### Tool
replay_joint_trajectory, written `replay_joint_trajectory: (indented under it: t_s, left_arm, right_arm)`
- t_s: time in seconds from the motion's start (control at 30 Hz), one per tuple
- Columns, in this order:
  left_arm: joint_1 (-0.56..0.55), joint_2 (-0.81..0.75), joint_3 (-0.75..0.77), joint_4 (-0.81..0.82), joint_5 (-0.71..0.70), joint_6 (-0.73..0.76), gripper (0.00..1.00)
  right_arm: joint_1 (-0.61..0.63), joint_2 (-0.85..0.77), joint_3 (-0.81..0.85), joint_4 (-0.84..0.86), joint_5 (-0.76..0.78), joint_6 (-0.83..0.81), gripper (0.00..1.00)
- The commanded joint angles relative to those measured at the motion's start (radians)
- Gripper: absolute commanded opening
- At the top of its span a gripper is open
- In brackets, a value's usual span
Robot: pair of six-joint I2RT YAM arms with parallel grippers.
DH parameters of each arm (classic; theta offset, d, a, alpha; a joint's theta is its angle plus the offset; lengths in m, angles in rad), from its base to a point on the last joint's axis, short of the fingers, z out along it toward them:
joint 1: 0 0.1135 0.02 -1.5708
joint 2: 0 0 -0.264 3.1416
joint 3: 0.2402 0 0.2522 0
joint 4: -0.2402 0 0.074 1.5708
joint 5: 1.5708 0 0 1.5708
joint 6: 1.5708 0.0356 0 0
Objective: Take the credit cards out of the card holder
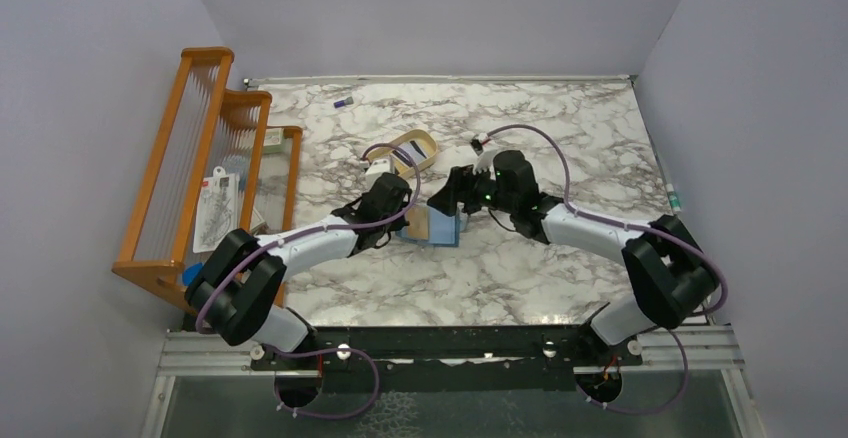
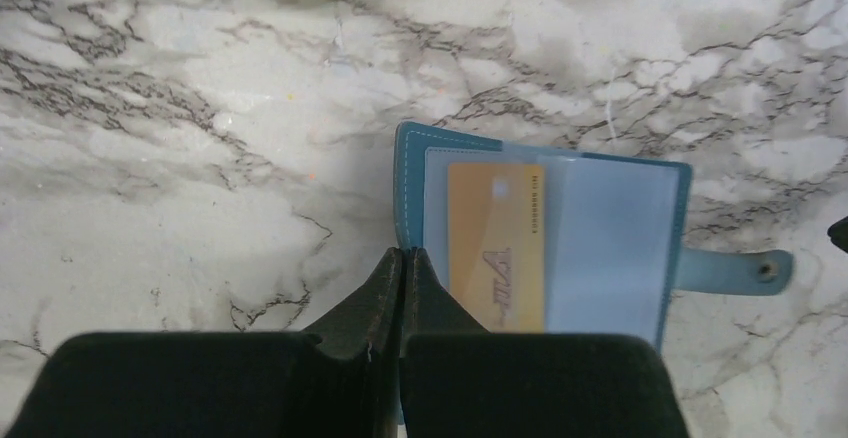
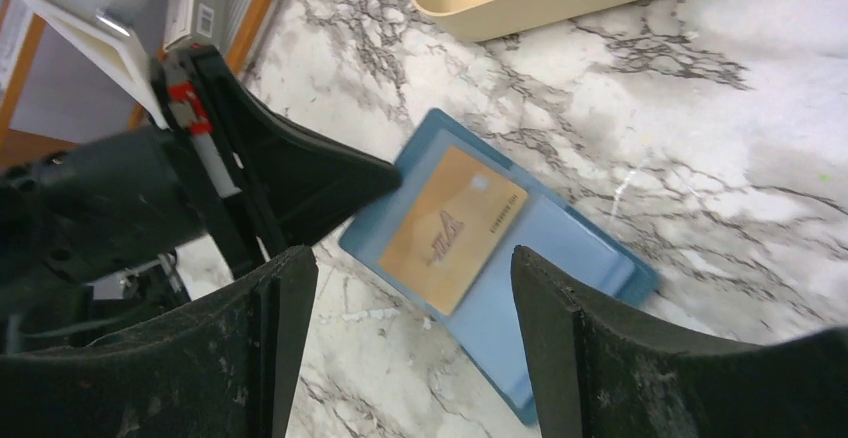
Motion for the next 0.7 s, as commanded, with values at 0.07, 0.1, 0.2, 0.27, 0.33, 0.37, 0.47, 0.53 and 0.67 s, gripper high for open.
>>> replay_joint_trajectory:
  t_s: [0.07,0.1,0.2,0.27,0.33,0.37,0.47,0.53,0.67]
  left_arm:
    - [-0.004,0.075,-0.076,0.113,-0.009,-0.057,0.00]
    - [-0.004,0.085,-0.083,0.123,-0.013,-0.059,0.00]
    - [-0.004,0.122,-0.106,0.151,-0.016,-0.067,0.00]
    - [-0.003,0.143,-0.120,0.174,-0.008,-0.074,0.00]
    - [-0.003,0.160,-0.130,0.196,-0.001,-0.082,0.00]
    - [-0.004,0.167,-0.134,0.206,0.002,-0.085,0.00]
    - [-0.003,0.187,-0.139,0.227,0.009,-0.089,0.00]
    - [-0.003,0.194,-0.141,0.236,0.013,-0.089,0.00]
    - [-0.003,0.196,-0.148,0.242,0.014,-0.085,0.00]
  right_arm:
    - [-0.007,0.166,0.041,0.140,-0.207,0.143,0.77]
    - [-0.006,0.186,0.040,0.160,-0.230,0.164,0.77]
    - [-0.007,0.228,0.053,0.167,-0.260,0.201,0.77]
    - [-0.006,0.249,0.065,0.144,-0.260,0.200,0.77]
    - [-0.007,0.259,0.079,0.111,-0.253,0.191,0.77]
    - [-0.006,0.264,0.087,0.091,-0.249,0.185,0.77]
    - [-0.006,0.280,0.098,0.045,-0.231,0.172,0.77]
    - [-0.007,0.285,0.089,0.035,-0.206,0.168,0.77]
    - [-0.008,0.286,0.057,0.030,-0.149,0.167,0.77]
